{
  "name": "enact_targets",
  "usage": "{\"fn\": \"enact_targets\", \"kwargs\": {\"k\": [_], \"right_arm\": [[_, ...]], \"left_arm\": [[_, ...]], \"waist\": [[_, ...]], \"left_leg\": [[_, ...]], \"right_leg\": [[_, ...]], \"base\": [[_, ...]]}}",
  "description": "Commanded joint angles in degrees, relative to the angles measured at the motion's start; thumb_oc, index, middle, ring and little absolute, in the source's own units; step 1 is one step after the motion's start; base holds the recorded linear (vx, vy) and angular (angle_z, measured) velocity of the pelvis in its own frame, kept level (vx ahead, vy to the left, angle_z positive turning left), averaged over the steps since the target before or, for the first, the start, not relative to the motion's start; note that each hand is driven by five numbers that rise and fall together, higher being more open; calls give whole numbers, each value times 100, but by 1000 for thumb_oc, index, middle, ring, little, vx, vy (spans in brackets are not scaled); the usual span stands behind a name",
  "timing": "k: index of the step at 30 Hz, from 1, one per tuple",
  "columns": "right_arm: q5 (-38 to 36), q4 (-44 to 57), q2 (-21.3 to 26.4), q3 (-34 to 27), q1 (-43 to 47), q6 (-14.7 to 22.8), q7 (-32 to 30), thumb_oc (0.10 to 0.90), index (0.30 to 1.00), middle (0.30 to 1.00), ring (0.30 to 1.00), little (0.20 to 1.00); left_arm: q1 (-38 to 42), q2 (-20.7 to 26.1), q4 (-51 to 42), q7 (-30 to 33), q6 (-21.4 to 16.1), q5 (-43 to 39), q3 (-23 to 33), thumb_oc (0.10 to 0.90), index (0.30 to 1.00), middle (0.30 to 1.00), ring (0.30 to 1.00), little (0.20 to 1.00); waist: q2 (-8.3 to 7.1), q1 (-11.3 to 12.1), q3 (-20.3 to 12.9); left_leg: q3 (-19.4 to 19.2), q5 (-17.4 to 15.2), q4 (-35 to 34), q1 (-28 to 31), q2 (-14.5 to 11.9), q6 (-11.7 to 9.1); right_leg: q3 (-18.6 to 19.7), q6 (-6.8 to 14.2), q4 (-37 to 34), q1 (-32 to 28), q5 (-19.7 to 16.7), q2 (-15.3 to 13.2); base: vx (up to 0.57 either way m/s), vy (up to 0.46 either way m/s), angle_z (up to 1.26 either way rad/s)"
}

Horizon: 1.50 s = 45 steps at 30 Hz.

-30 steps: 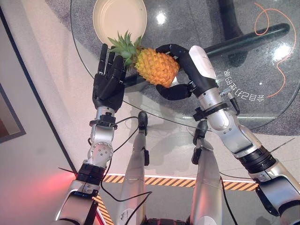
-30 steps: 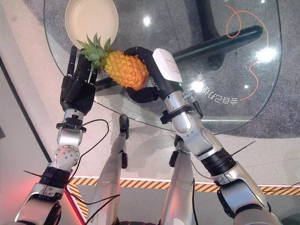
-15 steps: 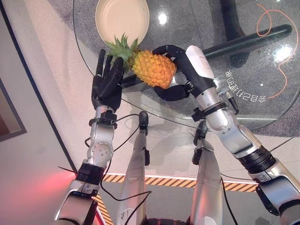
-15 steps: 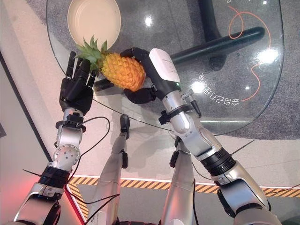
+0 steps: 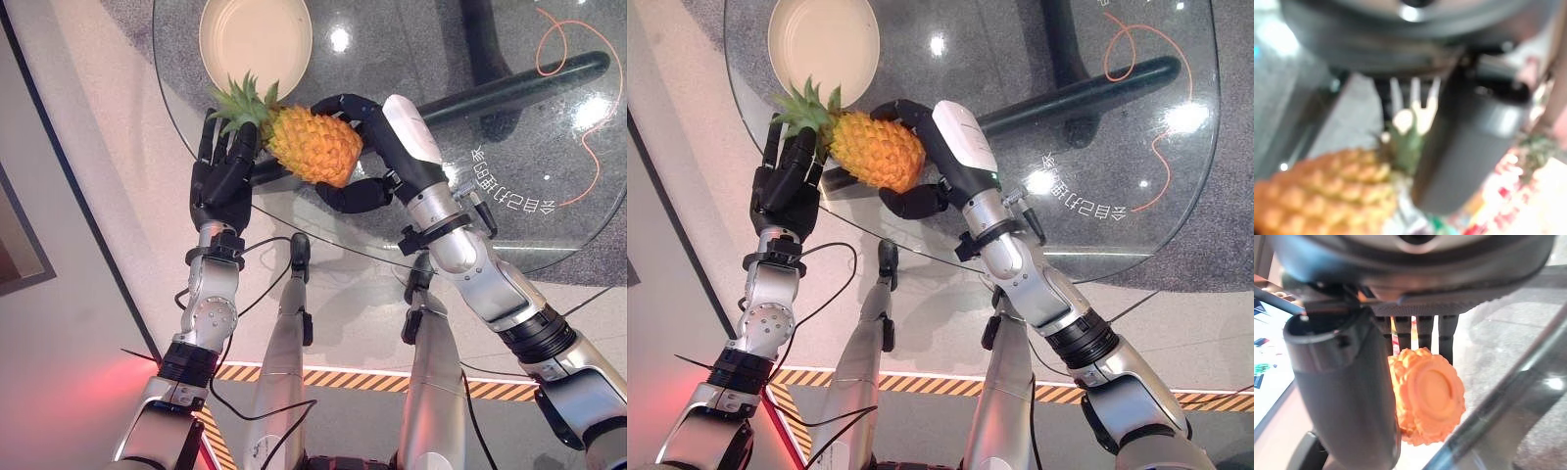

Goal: Pick up the fruit to the plate

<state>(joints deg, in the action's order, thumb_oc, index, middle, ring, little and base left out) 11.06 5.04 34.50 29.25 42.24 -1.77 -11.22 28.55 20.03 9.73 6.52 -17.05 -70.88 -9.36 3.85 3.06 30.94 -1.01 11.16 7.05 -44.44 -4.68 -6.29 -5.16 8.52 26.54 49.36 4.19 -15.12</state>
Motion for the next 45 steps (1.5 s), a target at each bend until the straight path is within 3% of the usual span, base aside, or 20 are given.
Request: {"fn": "enact_targets", "kwargs": {"k": [1,11,25,41,42,43,44,45], "right_arm": [[-186,1464,-405,346,1065,865,92,100,300,300,300,200],[-298,1516,-471,424,1035,882,188,100,300,300,300,200],[-365,1499,-477,559,1029,877,408,100,300,300,300,200],[-359,1510,-456,603,1051,960,576,100,300,300,300,200],[-341,1508,-462,606,1049,964,574,100,300,300,300,200],[-341,1504,-461,605,1053,967,569,100,300,300,300,200],[-344,1502,-464,601,1055,967,571,100,300,300,300,200],[-338,1505,-476,596,1058,960,575,100,300,300,300,200]], "left_arm": [[480,30,-678,-343,-266,159,-64,800,900,900,900,900],[472,-10,-743,-385,-222,-51,-107,800,900,900,900,900],[479,-126,-805,-769,-575,-443,-74,800,900,900,900,900],[561,-132,-783,-1150,-640,-422,-76,800,900,900,900,900],[567,-123,-781,-1212,-692,-410,-83,435,587,587,587,535],[574,-126,-777,-1276,-727,-418,-83,317,486,486,486,417],[580,-123,-771,-1321,-765,-418,-81,149,342,342,342,249],[584,-131,-765,-1386,-859,-343,-74,100,300,300,300,200]], "waist": [[-67,52,-115],[-74,51,-115],[-82,45,-115],[-117,33,-115],[-118,32,-115],[-117,31,-115],[-118,30,-115],[-120,30,-115]], "left_leg": [[-29,-508,573,24,77,51],[-24,-499,565,11,83,57],[-25,-487,542,36,86,54],[-10,-481,516,44,89,57],[-10,-481,510,46,87,56],[-8,-483,509,47,87,57],[-5,-486,510,46,86,55],[-3,-491,509,46,90,55]], "right_leg": [[-575,56,-1131,-596,-903,7],[-577,55,-1136,-586,-908,18],[-568,51,-1167,-612,-921,15],[-561,58,-1189,-616,-937,32],[-560,59,-1196,-619,-938,31],[-557,59,-1196,-618,-938,30],[-556,60,-1196,-617,-937,29],[-551,58,-1202,-621,-934,35]], "base": [[0,0,0],[0,0,0],[0,0,0],[0,0,0],[0,0,0],[0,0,0],[0,0,0],[0,0,0]]}}
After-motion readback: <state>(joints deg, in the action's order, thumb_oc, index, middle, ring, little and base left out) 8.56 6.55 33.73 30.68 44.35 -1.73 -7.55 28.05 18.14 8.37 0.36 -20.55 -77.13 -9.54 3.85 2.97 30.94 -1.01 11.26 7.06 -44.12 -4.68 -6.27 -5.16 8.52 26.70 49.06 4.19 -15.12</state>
